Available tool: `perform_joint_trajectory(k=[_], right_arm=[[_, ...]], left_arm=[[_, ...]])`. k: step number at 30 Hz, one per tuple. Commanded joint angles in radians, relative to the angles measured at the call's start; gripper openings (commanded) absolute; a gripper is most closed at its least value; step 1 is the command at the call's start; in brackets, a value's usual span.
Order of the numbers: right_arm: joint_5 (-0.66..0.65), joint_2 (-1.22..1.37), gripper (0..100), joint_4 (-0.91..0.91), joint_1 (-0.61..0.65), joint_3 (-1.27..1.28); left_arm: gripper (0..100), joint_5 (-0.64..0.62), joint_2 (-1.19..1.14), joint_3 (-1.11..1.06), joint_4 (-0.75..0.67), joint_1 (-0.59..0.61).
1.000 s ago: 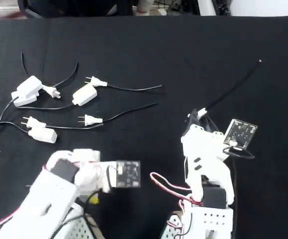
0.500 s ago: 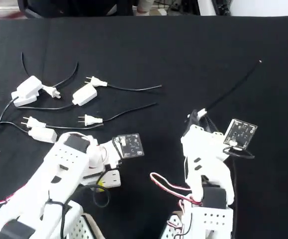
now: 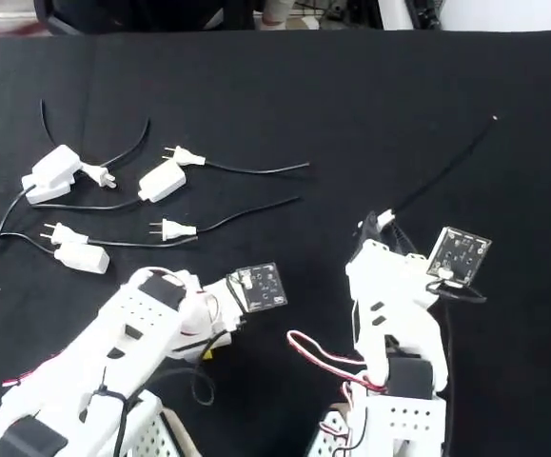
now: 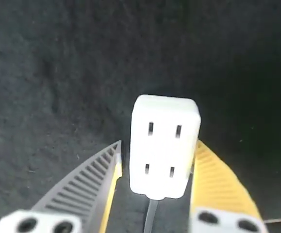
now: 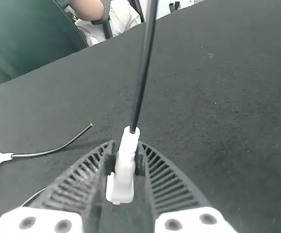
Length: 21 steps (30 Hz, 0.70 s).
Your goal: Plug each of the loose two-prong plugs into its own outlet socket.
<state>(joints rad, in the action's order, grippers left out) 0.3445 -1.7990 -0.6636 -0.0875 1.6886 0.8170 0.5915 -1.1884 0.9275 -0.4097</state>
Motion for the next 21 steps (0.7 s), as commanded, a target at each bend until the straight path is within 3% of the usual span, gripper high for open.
perform_joint_trajectory(k=[1, 3, 14, 21], right_arm=[[0.009, -0.028, 1.2, -0.003, -0.006, -0.004], [0.009, -0.028, 1.2, -0.003, -0.006, -0.004], [0.011, -0.027, 1.2, -0.020, -0.006, -0.004], [0.009, -0.028, 1.2, -0.025, 0.048, -0.004]], left_arm=[[16, -0.012, 0.000, 0.022, 0.000, -0.008], [9, -0.014, 0.000, 0.036, 0.000, -0.015], [10, -0.017, -0.003, 0.278, 0.110, 0.001], [10, -0.012, -0.233, 0.374, 0.008, 0.019]])
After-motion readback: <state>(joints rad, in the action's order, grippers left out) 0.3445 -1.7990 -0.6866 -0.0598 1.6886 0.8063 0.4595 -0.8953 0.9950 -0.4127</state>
